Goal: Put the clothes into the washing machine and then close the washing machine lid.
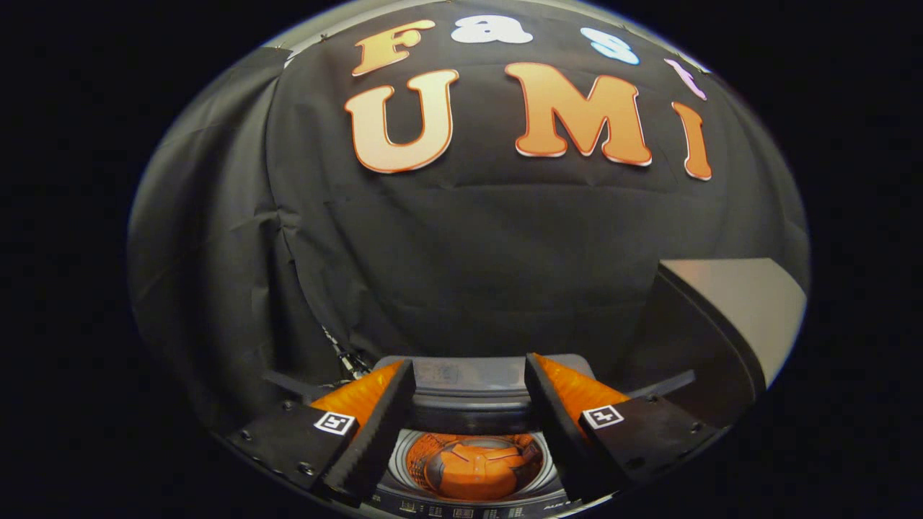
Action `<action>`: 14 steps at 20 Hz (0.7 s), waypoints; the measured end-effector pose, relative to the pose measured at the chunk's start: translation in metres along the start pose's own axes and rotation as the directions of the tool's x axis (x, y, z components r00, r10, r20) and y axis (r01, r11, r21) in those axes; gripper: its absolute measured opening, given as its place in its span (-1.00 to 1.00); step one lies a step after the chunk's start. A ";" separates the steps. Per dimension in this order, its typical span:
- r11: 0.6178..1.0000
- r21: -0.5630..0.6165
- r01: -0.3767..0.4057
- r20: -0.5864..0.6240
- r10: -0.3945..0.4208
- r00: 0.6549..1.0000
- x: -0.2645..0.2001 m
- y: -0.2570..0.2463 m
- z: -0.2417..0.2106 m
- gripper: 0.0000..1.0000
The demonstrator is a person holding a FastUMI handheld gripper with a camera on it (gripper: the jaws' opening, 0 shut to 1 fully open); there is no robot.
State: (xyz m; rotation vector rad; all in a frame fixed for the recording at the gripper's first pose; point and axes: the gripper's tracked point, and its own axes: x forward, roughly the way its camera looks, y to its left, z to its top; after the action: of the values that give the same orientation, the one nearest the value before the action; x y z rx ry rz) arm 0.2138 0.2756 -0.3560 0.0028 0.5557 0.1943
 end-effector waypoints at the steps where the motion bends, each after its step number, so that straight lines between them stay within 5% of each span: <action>1: 1.000 0.023 -0.004 -0.052 0.005 0.999 0.009 -0.003 -0.021 0.96; 8: 0.999 0.049 -0.008 -0.197 0.018 0.980 0.029 -0.005 -0.113 0.96; 14: 0.998 0.031 -0.051 -0.053 0.053 0.997 -0.012 -0.001 -0.015 0.97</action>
State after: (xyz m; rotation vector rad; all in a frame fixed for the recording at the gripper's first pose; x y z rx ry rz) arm 0.1962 0.2712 -0.3623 0.0415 0.6125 0.2375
